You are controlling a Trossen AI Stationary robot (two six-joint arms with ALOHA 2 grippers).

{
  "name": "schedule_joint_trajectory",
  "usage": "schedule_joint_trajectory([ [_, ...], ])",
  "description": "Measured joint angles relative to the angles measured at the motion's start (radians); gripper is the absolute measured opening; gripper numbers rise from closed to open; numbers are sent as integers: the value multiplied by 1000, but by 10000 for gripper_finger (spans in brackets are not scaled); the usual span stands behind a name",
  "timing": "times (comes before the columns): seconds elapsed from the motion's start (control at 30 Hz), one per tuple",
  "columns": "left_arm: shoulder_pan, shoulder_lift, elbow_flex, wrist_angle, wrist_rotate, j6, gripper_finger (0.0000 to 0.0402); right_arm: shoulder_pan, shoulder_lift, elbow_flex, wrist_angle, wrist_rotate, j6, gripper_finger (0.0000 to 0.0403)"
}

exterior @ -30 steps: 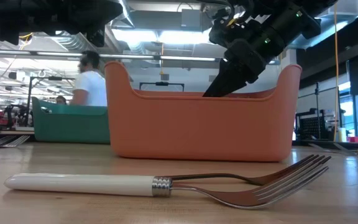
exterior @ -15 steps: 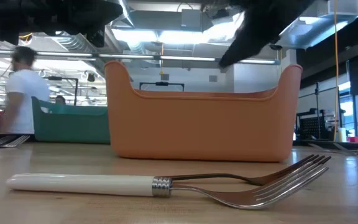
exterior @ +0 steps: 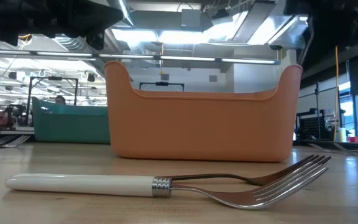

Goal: Sort silverware by color (type)
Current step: Put the orange fork into the orange bin

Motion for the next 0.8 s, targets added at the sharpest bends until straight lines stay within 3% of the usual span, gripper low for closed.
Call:
schedule_joint_trajectory([
  [0.2,0,0,0,0,0,0,6,-60,0,-76,-155,41,131,149],
  [0.6,0,0,0,0,-4,-1,6,-404,2,-245,-144,-154,105,149],
  [0.8,0,0,0,-2,-4,-1,6,-523,27,-322,-89,-215,26,149],
])
